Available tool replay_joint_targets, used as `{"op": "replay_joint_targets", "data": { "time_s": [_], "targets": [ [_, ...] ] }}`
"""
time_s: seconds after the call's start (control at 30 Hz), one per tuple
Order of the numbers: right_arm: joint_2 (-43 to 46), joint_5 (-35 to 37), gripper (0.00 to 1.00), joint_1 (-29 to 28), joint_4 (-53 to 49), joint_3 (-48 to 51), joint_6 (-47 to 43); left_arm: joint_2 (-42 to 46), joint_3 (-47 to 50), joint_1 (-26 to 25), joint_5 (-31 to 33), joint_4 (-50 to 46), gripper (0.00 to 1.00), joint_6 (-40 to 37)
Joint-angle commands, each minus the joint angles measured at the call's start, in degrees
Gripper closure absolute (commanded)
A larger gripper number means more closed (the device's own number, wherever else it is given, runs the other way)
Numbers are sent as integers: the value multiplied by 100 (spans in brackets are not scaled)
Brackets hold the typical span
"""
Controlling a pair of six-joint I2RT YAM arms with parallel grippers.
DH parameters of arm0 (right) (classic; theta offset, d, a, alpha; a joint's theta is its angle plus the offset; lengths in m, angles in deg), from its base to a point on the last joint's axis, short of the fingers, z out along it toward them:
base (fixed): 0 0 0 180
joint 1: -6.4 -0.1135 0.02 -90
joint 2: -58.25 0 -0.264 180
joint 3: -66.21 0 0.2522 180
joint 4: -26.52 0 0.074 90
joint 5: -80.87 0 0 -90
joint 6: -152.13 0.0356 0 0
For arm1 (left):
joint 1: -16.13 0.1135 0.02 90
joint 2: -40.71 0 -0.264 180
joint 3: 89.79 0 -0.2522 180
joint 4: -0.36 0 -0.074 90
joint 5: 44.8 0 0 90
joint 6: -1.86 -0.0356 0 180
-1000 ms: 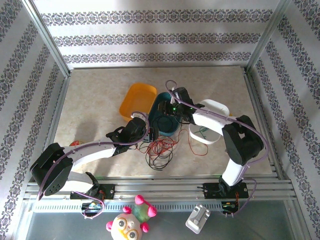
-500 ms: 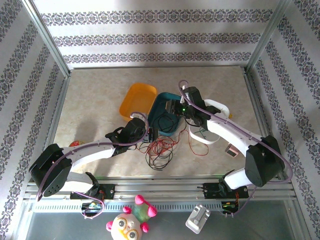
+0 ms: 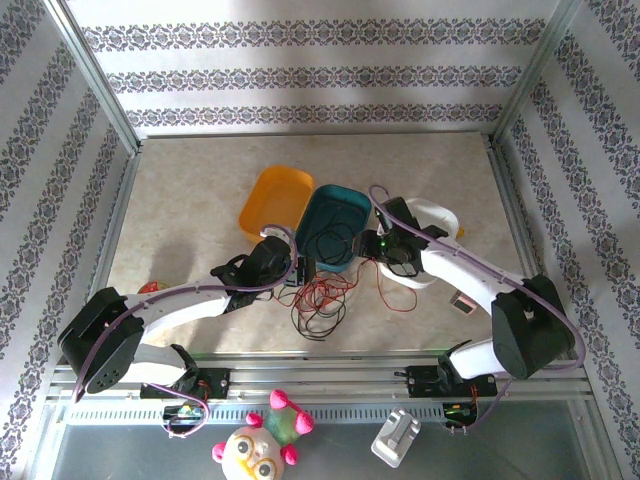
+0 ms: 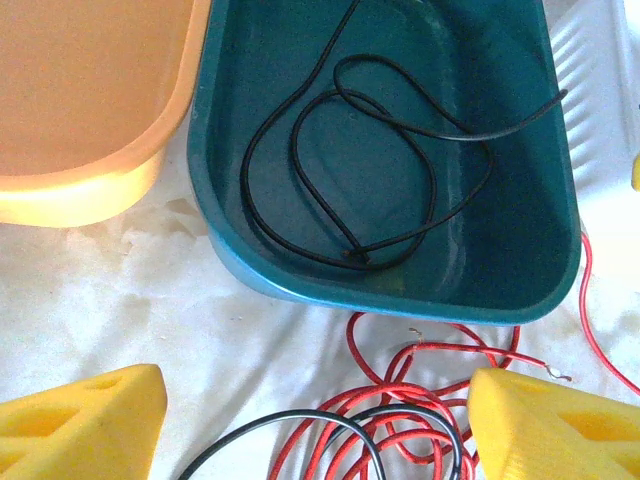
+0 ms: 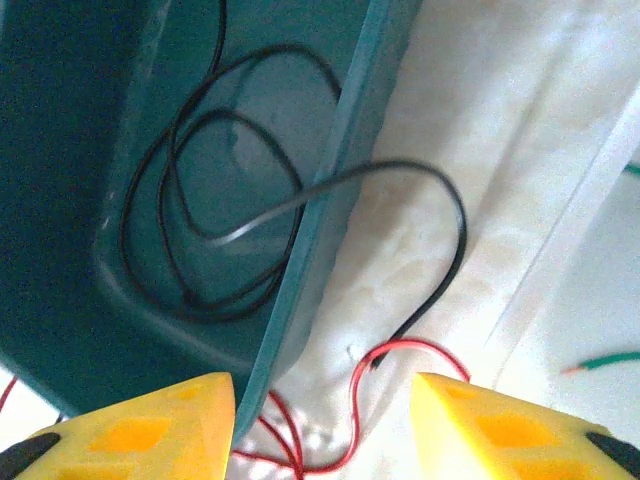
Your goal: Untangle the cables
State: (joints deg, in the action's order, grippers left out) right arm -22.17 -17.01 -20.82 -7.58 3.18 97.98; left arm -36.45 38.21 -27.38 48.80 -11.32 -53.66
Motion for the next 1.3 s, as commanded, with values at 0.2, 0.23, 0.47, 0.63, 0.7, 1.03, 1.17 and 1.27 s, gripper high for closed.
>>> {"op": "replay_joint_targets", "data": {
  "time_s": [0.2,0.23,0.47,0.63,0.7,1.03,1.17,1.27],
  "targets": [
    [409,-218,50,-100,125,674,416,-107,-70,-53,18,-77,21,-111],
    [436,-193,50,-91,127,729,445,-109,-70,-53,18,-77,21,-112],
    [548,38,50,262,93,942,386,-84,-43,-53,36,-75,21,-99],
    [383,236,50,546,-282,618,-10,-62,-43,-53,27,-91,21,-116],
    [328,353,50,608,-464,438,-208,-42,-35,-54,45,-90,21,-117],
    [-242,221,50,745,-831,-327,-843,-70,-24,-53,62,-89,21,-99],
    [-402,120,50,440,-854,-632,-971,-97,-25,-53,73,-92,21,-91],
    [-599,129,50,342,-936,-795,-916,-138,-42,-53,71,-84,21,-93]
  ]
}}
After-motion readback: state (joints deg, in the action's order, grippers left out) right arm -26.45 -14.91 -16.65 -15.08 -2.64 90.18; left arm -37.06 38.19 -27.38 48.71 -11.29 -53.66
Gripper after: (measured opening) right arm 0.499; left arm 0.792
